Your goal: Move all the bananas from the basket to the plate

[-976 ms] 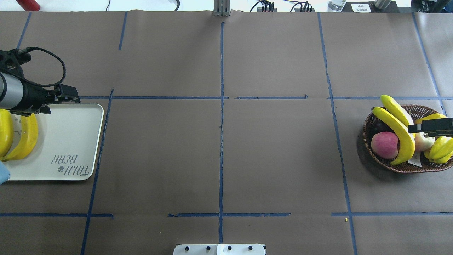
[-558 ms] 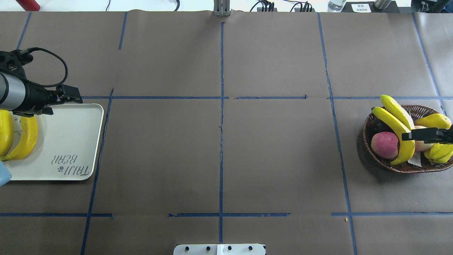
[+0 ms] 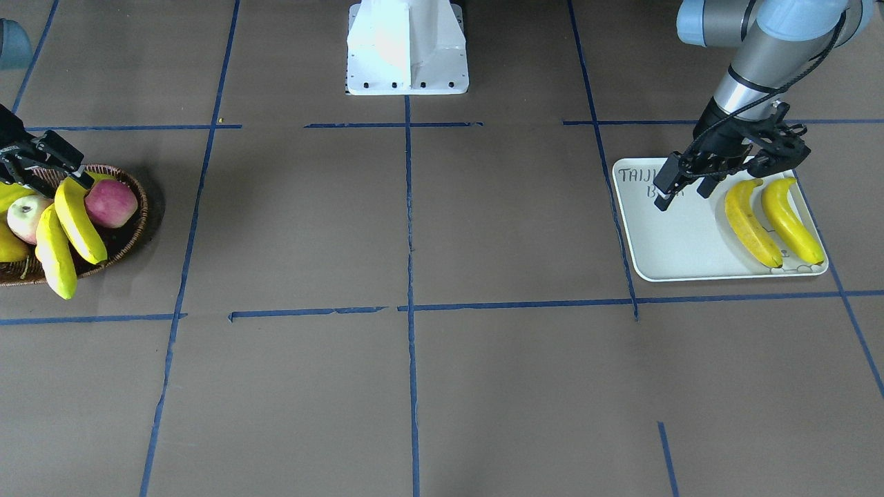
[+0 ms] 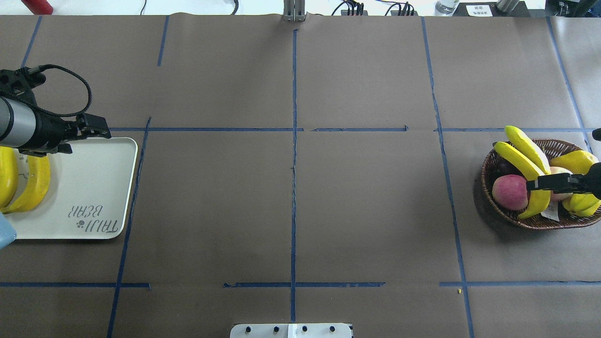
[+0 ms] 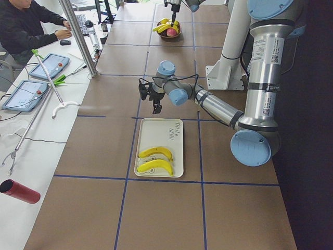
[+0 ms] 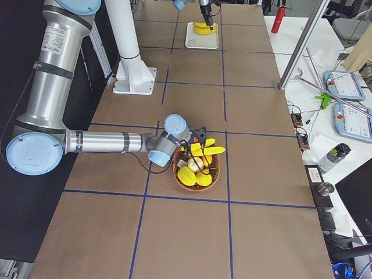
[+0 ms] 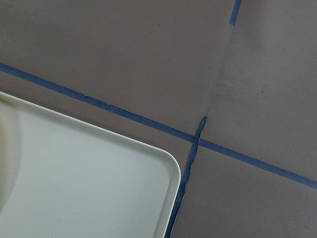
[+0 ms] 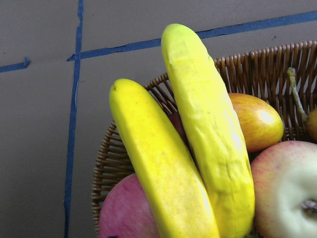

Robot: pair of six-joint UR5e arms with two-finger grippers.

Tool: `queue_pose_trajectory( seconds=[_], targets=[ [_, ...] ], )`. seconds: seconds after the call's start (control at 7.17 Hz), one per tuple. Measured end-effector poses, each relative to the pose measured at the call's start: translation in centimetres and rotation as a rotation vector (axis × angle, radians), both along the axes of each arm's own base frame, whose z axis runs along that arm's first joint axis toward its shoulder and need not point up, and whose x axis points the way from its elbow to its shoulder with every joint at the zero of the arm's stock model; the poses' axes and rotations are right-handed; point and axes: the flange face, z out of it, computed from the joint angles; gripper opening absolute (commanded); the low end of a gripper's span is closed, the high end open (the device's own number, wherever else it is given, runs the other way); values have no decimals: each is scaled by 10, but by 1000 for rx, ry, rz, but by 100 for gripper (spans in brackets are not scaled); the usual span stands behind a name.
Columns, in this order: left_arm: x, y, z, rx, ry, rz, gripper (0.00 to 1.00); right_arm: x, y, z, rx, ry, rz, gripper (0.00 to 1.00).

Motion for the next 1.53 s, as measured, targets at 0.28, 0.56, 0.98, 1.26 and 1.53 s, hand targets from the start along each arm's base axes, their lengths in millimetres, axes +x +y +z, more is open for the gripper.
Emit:
queue_pose_trajectory(
  seconds=[0.28,0.56,0.98,1.26,1.53],
  targets=[
    [5,1,-2,3,2,8,99,0,0,1,0,0,0,9],
    [10,2,-4,5,5,16,99,3,1,-1,4,-6,2,4],
    [13,4,-5,6,5,23,99,34,10,-32,47,-34,56,3],
    [24,2,-13,17,15,38,99,49,4,-81,119,-99,73,3],
    [59,0,-59,33,97,50,99,10,-23,-137,189,-174,22,3]
  ],
)
